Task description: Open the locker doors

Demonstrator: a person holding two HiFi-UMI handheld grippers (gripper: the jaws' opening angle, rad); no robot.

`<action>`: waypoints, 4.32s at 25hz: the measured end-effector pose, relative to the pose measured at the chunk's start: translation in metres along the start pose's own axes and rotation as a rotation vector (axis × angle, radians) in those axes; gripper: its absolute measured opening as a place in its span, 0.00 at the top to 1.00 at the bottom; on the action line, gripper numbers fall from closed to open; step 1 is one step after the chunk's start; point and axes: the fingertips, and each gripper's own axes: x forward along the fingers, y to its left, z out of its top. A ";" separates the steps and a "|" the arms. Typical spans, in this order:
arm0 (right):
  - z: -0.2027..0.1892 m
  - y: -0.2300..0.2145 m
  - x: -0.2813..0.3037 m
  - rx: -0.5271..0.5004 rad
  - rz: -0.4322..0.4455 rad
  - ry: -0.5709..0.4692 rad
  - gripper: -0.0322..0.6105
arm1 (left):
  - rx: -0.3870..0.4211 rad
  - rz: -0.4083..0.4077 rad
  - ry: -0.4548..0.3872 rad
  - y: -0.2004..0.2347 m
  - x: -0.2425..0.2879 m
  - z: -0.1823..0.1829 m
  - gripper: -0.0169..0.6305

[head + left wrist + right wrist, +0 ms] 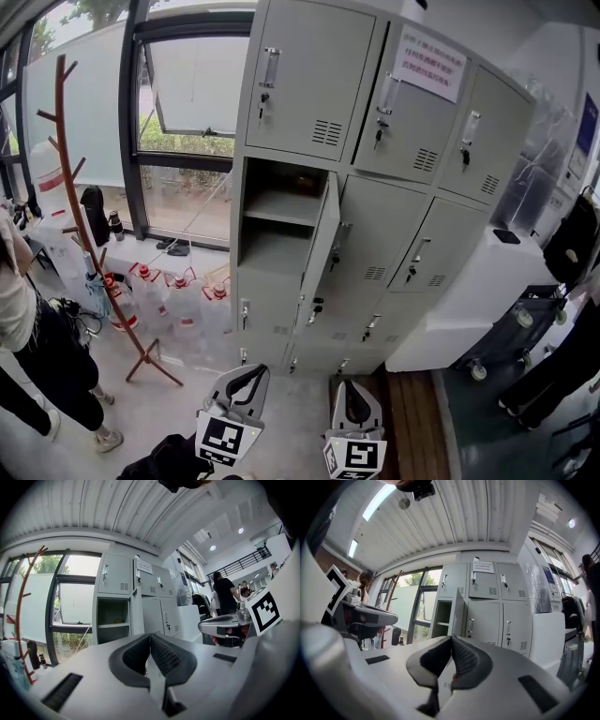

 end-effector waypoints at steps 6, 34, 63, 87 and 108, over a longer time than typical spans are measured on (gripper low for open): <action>-0.002 -0.003 -0.002 -0.004 -0.008 0.003 0.93 | 0.003 -0.004 0.005 -0.004 0.003 0.000 0.94; -0.024 -0.123 0.075 0.004 -0.076 -0.006 0.93 | 0.019 -0.060 -0.022 -0.043 0.145 0.005 0.94; -0.033 -0.187 0.345 0.026 0.496 -0.064 0.88 | -0.028 0.383 0.074 -0.004 0.349 0.008 0.94; -0.030 -0.139 0.455 -0.041 0.585 -0.026 0.69 | 0.026 0.442 0.048 0.004 0.361 0.004 0.94; -0.035 -0.135 0.468 0.001 0.534 0.013 0.75 | 0.010 0.480 0.050 0.004 0.348 0.000 0.94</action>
